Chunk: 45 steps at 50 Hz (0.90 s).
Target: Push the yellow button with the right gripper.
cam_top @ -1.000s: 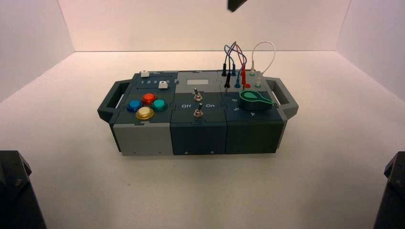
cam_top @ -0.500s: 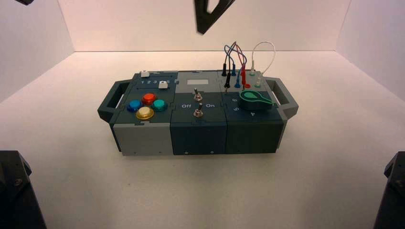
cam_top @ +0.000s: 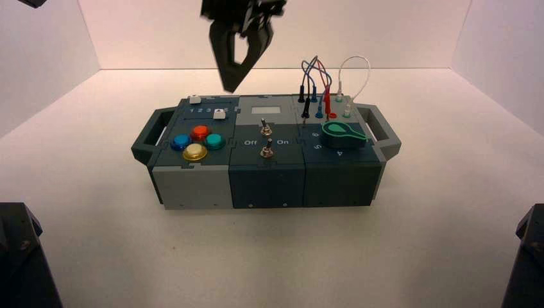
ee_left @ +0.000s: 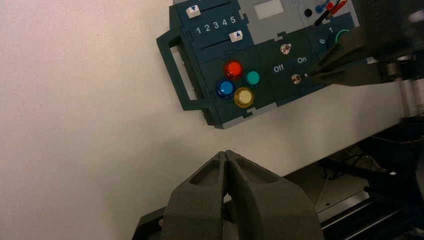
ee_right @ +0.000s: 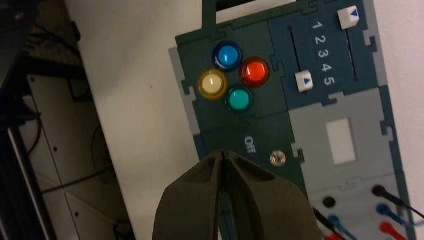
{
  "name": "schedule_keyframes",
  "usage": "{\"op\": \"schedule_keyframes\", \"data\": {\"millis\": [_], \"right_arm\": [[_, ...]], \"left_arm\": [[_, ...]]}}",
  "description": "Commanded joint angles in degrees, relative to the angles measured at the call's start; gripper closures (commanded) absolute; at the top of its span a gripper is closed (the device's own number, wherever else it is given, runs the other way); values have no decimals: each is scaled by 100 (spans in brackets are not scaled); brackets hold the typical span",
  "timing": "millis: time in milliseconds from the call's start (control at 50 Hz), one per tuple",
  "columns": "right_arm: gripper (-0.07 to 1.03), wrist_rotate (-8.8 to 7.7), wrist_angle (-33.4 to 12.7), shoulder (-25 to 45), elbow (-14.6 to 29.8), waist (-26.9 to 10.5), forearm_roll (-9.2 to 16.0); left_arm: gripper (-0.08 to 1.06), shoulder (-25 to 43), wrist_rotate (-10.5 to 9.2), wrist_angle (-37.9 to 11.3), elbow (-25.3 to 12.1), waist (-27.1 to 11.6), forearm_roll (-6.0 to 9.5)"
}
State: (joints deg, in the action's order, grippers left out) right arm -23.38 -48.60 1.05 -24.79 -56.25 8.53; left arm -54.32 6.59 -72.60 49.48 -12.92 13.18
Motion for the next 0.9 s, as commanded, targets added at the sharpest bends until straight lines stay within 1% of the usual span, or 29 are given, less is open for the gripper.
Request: {"op": "schedule_keyframes", "data": {"millis": [20, 160, 360, 620, 760, 900], "right_arm": [[98, 70, 413, 132, 158, -149, 62], [98, 79, 677, 325, 158, -176, 105], [98, 79, 844, 580, 167, -246, 149], [98, 88, 984, 721, 185, -290, 167], [98, 88, 1002, 809, 237, -343, 220], [98, 79, 1072, 905, 290, -413, 220]], "left_arm": [[101, 62, 26, 26, -193, 0, -18], [101, 70, 35, 44, -220, -9, -18], [101, 70, 44, -9, -316, -9, -9], [101, 70, 35, -132, -466, -9, -9], [101, 79, 44, -176, -475, -9, -9], [101, 97, 53, -176, -475, -9, -9]]}}
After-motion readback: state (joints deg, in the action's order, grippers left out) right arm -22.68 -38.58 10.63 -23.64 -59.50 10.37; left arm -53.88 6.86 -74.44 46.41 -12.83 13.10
